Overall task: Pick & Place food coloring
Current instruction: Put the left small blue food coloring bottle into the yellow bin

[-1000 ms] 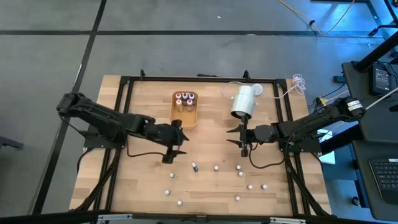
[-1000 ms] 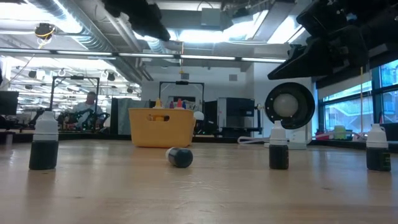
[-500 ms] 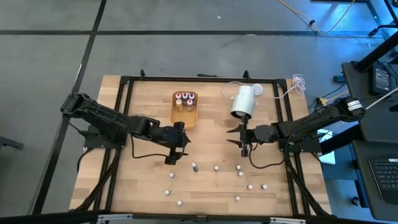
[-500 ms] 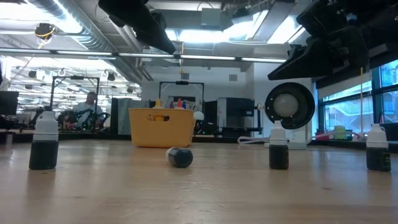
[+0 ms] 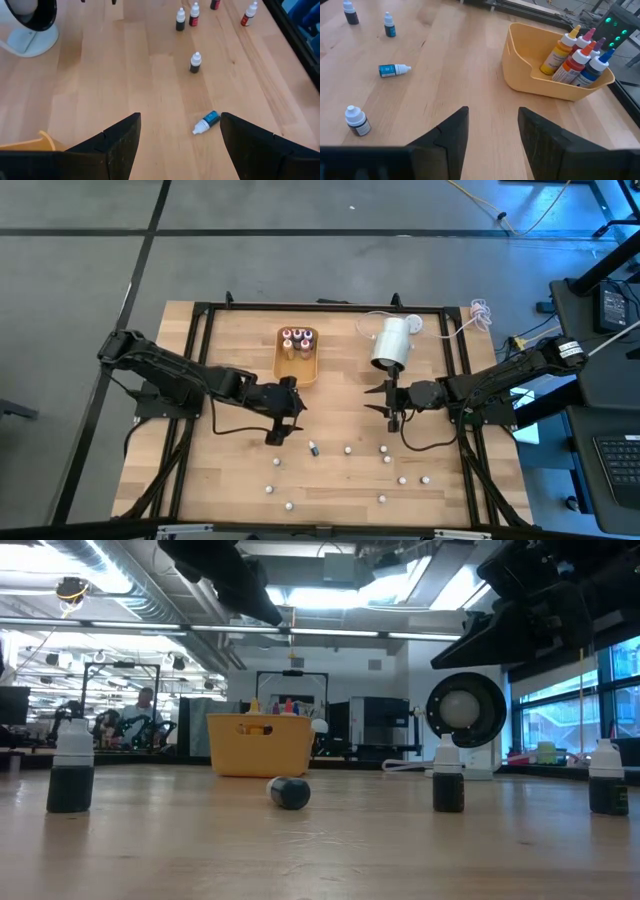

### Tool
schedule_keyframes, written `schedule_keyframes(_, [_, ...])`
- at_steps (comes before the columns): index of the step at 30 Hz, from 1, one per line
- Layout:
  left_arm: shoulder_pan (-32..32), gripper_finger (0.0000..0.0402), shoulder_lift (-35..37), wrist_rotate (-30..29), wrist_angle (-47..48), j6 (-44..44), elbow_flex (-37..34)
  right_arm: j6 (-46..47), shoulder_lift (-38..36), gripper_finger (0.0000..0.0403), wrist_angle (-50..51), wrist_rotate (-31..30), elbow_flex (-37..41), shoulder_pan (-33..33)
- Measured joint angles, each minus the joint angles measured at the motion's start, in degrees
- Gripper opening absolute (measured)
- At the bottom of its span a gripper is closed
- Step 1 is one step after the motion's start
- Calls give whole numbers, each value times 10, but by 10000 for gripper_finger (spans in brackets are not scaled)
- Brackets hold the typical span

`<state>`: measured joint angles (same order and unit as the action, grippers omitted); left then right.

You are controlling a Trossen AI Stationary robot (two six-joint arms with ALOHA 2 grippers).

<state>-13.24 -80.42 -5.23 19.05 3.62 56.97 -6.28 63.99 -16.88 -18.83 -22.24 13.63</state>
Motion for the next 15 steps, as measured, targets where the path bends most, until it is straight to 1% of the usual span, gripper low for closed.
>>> schedule_keyframes(15, [-7,267,0,4,0,114,0,0,0,173,0,0,0,0])
